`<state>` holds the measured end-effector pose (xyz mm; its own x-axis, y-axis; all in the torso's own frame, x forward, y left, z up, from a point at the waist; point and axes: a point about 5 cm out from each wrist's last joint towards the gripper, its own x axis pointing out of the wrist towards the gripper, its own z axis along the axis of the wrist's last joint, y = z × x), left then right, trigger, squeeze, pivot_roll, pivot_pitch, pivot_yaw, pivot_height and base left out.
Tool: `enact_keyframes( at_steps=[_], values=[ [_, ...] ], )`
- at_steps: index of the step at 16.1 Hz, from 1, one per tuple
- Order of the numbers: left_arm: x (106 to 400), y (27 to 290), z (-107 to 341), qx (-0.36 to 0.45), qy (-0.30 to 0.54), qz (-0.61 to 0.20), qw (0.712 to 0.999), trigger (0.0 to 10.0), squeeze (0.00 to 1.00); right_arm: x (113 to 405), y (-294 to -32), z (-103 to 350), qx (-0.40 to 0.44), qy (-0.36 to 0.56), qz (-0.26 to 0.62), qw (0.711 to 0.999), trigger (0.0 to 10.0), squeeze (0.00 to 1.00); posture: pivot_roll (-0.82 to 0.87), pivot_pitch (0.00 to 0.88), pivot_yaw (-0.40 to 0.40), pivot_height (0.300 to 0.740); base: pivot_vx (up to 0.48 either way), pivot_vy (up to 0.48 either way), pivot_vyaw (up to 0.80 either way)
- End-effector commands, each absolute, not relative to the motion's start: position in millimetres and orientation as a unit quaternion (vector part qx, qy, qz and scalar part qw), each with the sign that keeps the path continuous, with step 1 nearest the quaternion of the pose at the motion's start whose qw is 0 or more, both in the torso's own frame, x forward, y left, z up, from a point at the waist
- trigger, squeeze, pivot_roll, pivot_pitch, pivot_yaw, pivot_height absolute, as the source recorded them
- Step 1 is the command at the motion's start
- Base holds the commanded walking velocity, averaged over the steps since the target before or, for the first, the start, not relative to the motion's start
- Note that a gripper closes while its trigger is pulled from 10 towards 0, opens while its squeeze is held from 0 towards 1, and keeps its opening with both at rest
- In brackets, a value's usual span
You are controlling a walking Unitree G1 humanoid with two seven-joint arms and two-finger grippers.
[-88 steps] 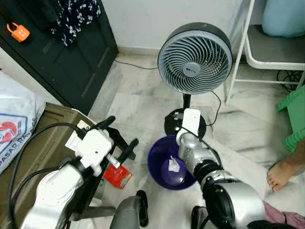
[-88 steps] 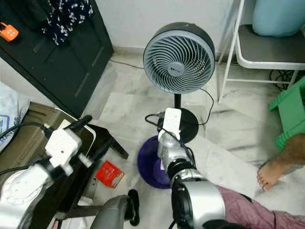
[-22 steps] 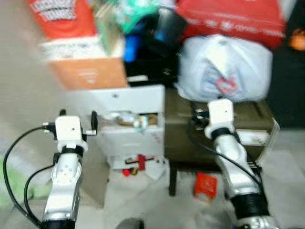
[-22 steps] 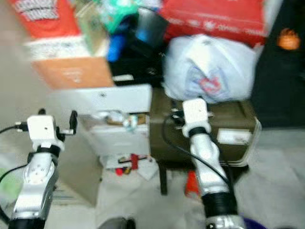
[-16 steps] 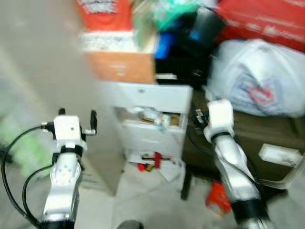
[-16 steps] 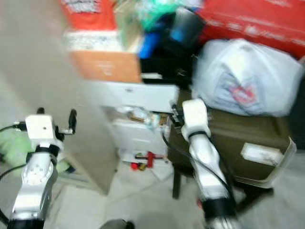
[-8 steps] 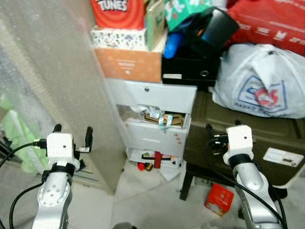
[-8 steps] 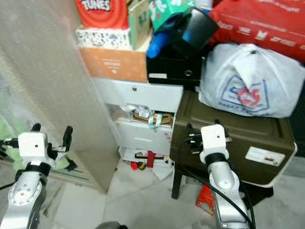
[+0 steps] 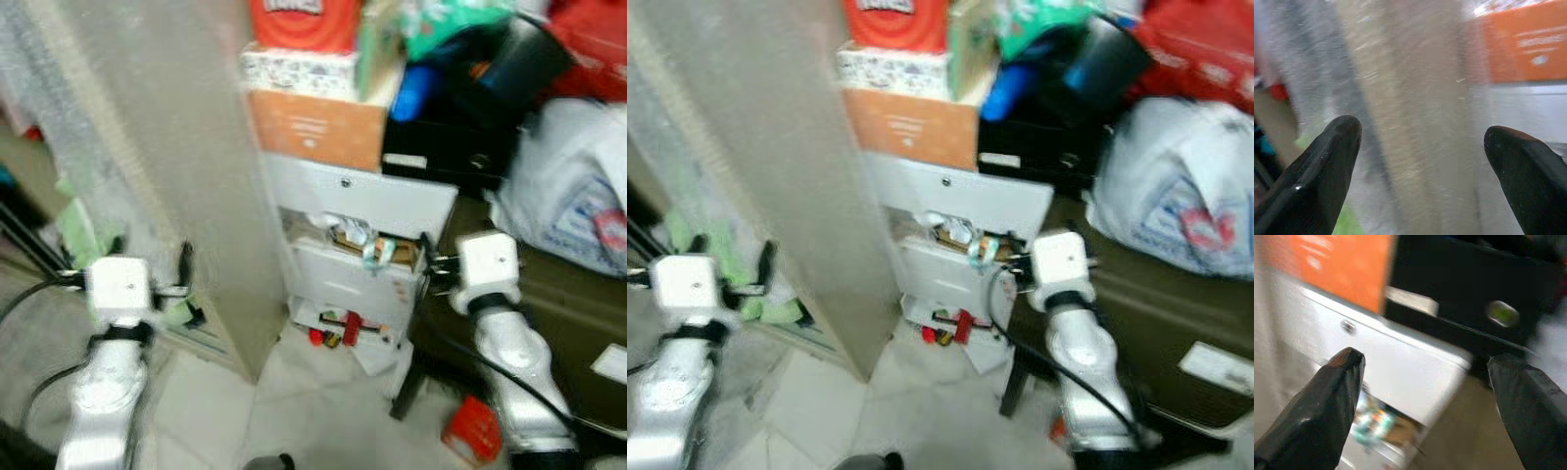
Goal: Clean up the room
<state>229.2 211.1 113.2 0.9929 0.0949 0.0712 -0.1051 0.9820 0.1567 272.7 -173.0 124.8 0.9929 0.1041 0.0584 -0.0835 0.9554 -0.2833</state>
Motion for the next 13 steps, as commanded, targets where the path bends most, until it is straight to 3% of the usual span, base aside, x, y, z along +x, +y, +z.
enact_keyframes(
  at_steps=[1,6,11,13],
  values=[
    [228.0,209.2,111.2,0.076,-0.026,0.056,0.995,10.0,0.0,273.6,-170.8,123.8,-0.147,-0.032,0.058,0.987,10.0,0.0,0.01,0.0,0.055,0.74,0.0,0.0,0.8],
    [233.6,200.8,113.2,0.072,-0.032,0.056,0.995,10.0,0.0,284.0,-166.3,127.5,-0.139,-0.036,0.07,0.987,10.0,0.0,0.02,0.0,0.021,0.74,0.0,0.0,0.73],
    [241.7,198.9,111.7,0.077,-0.04,0.046,0.995,10.0,0.0,290.6,-173.3,128.2,-0.125,-0.037,0.018,0.991,10.0,0.0,0.01,0.0,0.028,0.74,0.0,0.0,0.0],
    [246.9,195.1,111.8,0.076,-0.038,0.036,0.996,10.0,0.0,291.5,-177.8,126.8,-0.098,-0.032,-0.005,0.995,10.0,0.0,-0.01,0.0,0.073,0.74,0.0,0.0,0.0]
  ],
)
